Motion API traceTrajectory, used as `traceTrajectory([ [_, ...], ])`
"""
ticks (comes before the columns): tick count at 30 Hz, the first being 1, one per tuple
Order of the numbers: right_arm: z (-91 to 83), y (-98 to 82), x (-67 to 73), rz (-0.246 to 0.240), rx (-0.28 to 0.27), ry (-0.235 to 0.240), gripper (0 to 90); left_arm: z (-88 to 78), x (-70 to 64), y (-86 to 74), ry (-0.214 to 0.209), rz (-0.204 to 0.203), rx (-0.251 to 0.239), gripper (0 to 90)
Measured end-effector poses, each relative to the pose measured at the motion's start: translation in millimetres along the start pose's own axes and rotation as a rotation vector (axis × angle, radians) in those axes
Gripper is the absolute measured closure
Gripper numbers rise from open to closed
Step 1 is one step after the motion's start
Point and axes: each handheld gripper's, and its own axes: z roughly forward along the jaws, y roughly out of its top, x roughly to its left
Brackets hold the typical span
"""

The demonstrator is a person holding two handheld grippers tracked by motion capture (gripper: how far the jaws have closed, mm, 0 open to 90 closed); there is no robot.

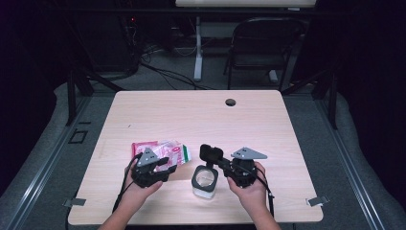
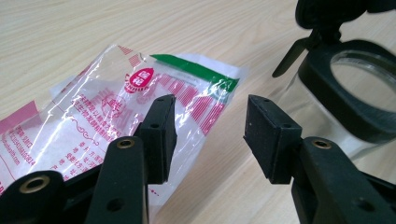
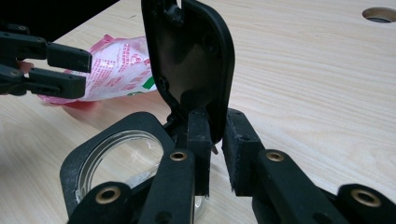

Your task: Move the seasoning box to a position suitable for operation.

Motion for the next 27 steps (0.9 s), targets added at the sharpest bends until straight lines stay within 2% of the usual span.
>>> traceTrajectory([
  [4, -3.3, -0.7, 0.2, -0.010, -0.005, 0.006, 75.8, 9.1, -0.2, -4.9, 0.051, 0.028, 0.025, 52.3],
  [5, -3.3, -0.7, 0.2, -0.010, -0.005, 0.006, 75.8, 9.1, -0.2, -4.9, 0.051, 0.028, 0.025, 51.2],
  [6, -3.8, -1.5, 0.0, -0.009, -0.011, 0.008, 75.2, 11.0, -0.7, -5.5, 0.073, 0.037, 0.032, 51.2],
  [7, -5.5, -3.1, -0.2, -0.007, -0.009, 0.002, 73.6, 15.4, -2.2, -6.2, 0.099, 0.061, 0.043, 47.5],
  [8, -5.5, -3.1, -0.2, -0.007, -0.009, 0.002, 73.6, 15.4, -2.2, -6.2, 0.099, 0.061, 0.043, 46.4],
  [11, -10.2, -5.9, -1.7, 0.000, -0.009, -0.008, 71.2, 23.7, -6.9, -8.0, 0.136, 0.107, 0.076, 44.9],
  [12, -10.2, -5.9, -1.7, 0.000, -0.009, -0.008, 71.2, 23.7, -6.9, -8.0, 0.136, 0.107, 0.076, 44.5],
  [19, -17.0, -9.0, -0.8, 0.001, -0.017, -0.012, 67.3, 35.5, -14.8, -9.7, 0.208, 0.204, 0.113, 44.7],
  [22, -18.0, -10.2, -0.4, -0.002, -0.009, -0.013, 65.9, 38.3, -14.9, -9.7, 0.233, 0.221, 0.120, 44.8],
  [26, -18.7, -11.8, 0.0, 0.002, -0.009, -0.016, 65.0, 41.2, -13.9, -10.7, 0.253, 0.223, 0.119, 44.8],
  [27, -20.0, -12.4, -0.3, -0.002, -0.004, -0.020, 64.6, 43.8, -13.7, -12.2, 0.274, 0.234, 0.113, 44.7],
])
